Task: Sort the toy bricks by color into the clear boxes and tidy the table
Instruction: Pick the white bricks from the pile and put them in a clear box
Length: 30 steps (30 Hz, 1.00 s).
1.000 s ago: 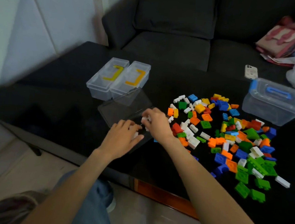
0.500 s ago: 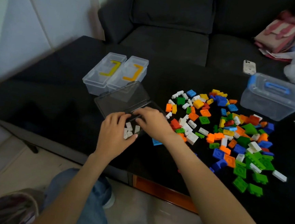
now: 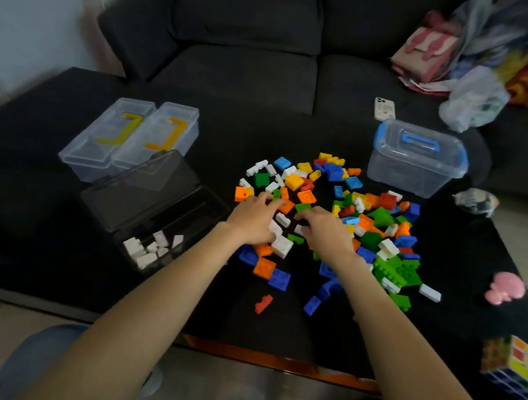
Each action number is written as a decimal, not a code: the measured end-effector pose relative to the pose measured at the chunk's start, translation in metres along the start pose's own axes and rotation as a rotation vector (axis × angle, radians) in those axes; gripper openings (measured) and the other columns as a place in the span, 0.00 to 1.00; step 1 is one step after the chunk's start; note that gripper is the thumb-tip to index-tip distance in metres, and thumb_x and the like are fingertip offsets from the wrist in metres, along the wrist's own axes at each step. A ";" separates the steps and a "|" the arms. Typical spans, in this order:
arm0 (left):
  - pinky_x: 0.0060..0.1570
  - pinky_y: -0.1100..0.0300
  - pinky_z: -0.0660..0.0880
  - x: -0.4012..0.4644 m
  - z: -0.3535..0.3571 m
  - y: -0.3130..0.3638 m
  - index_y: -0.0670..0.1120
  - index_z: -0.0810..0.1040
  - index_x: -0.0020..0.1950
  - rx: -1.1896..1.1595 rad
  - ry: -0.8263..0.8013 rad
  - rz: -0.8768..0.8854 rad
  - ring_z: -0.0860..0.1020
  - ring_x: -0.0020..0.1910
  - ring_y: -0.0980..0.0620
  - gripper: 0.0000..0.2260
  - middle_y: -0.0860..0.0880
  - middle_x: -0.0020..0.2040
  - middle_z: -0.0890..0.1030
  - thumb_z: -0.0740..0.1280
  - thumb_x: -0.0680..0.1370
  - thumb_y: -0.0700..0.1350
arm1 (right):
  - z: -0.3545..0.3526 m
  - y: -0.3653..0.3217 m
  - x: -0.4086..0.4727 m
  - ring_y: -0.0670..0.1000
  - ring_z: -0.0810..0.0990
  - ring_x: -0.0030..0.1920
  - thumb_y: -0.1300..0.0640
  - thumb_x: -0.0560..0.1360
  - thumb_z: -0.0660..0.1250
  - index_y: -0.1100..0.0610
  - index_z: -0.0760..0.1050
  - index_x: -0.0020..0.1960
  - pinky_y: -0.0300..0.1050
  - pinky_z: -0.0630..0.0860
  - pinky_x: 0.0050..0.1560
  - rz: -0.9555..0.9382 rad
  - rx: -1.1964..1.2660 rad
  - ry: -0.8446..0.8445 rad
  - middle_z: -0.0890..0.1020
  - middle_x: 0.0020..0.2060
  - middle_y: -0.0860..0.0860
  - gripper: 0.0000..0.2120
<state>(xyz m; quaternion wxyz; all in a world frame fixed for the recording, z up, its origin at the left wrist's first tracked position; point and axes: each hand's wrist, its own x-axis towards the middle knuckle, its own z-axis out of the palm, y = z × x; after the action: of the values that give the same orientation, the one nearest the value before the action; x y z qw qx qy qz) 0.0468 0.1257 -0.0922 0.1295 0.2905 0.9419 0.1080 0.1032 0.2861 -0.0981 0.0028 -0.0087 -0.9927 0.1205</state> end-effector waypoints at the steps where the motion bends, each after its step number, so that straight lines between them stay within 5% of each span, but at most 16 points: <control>1: 0.63 0.50 0.69 0.005 0.001 -0.001 0.55 0.54 0.76 0.027 -0.074 0.003 0.63 0.70 0.43 0.38 0.46 0.75 0.56 0.71 0.72 0.48 | 0.003 0.000 0.005 0.57 0.76 0.58 0.59 0.78 0.61 0.51 0.72 0.65 0.50 0.76 0.53 -0.007 -0.004 -0.047 0.74 0.61 0.53 0.16; 6: 0.60 0.50 0.70 0.016 0.011 -0.009 0.57 0.54 0.76 0.047 -0.100 0.012 0.64 0.69 0.44 0.38 0.47 0.74 0.58 0.71 0.71 0.54 | 0.015 0.002 0.016 0.57 0.78 0.56 0.59 0.78 0.60 0.52 0.71 0.65 0.50 0.76 0.49 0.004 -0.068 -0.070 0.78 0.59 0.54 0.15; 11: 0.55 0.55 0.71 0.023 0.019 -0.010 0.55 0.60 0.73 0.044 -0.019 0.034 0.68 0.65 0.47 0.33 0.48 0.70 0.62 0.70 0.71 0.57 | 0.014 0.006 0.000 0.48 0.74 0.47 0.60 0.77 0.59 0.55 0.72 0.61 0.39 0.69 0.41 0.011 0.182 0.123 0.73 0.60 0.51 0.13; 14: 0.55 0.57 0.71 0.027 0.017 -0.009 0.56 0.62 0.71 -0.066 -0.049 0.035 0.70 0.63 0.48 0.32 0.47 0.69 0.62 0.72 0.71 0.55 | 0.016 -0.013 -0.023 0.51 0.75 0.48 0.62 0.75 0.62 0.58 0.69 0.65 0.42 0.73 0.45 -0.002 0.318 0.044 0.70 0.60 0.53 0.18; 25: 0.56 0.55 0.73 0.020 0.012 -0.009 0.49 0.71 0.62 -0.090 -0.074 0.007 0.73 0.56 0.48 0.21 0.47 0.64 0.65 0.71 0.72 0.51 | 0.023 -0.029 -0.007 0.59 0.78 0.54 0.52 0.77 0.65 0.55 0.64 0.69 0.44 0.69 0.40 0.047 -0.083 -0.114 0.67 0.64 0.57 0.23; 30: 0.42 0.55 0.72 0.028 0.017 0.012 0.43 0.66 0.64 0.130 -0.082 -0.053 0.74 0.52 0.42 0.22 0.39 0.63 0.64 0.67 0.75 0.50 | 0.014 -0.017 0.005 0.60 0.77 0.56 0.53 0.77 0.64 0.55 0.61 0.71 0.45 0.70 0.41 0.097 -0.153 -0.151 0.65 0.67 0.59 0.25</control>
<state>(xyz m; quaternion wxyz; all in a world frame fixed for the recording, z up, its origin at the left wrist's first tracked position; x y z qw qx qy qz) 0.0359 0.1536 -0.1098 0.1516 0.2776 0.9482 0.0312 0.0975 0.2659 -0.1080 -0.0783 -0.0479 -0.9948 0.0447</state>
